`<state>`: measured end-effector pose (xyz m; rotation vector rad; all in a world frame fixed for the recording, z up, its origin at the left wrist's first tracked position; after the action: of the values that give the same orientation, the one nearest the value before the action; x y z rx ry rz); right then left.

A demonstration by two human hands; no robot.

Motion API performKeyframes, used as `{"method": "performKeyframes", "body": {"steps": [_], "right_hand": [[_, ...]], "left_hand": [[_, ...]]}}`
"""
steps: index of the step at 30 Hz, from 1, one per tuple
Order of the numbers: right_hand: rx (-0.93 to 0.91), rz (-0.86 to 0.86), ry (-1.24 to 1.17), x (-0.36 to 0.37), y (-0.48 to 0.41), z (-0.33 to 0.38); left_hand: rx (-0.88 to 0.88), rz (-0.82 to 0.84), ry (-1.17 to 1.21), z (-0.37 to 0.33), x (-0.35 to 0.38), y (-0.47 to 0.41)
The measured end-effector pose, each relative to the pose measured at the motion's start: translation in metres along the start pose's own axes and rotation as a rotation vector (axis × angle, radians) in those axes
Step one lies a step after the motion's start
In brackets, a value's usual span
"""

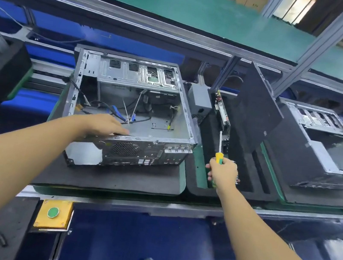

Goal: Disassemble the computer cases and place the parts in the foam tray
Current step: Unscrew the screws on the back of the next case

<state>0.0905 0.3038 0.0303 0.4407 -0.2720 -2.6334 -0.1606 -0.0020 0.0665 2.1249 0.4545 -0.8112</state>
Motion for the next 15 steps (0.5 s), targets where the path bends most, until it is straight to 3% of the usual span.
{"method": "performKeyframes", "body": {"steps": [2, 10, 12, 15], "right_hand": [[0.029, 0.049, 0.056, -0.002, -0.022, -0.009], [0.241, 0.237, 0.134, -0.012, -0.08, -0.043], [0.216, 0.182, 0.063, -0.018, -0.087, -0.04], [0.135, 0.144, -0.074, -0.018, -0.089, -0.025]], "left_hand": [[0.035, 0.017, -0.127, -0.002, -0.003, -0.002], [0.087, 0.023, -0.065, 0.001, 0.0, -0.013], [0.055, -0.07, -0.034, 0.001, -0.002, -0.016], [-0.046, -0.342, 0.162, -0.004, -0.013, -0.019]]}}
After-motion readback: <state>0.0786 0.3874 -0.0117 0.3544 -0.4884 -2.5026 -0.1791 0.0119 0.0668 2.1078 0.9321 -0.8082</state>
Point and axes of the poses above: each hand's wrist, its own y-axis away from the middle knuckle, its own x-axis out of the palm, z = x × y, the point moved 4 cm from there along -y, towards the middle knuckle, and after that the axes turned 15 degrees about -y, right-handed, at the moved point
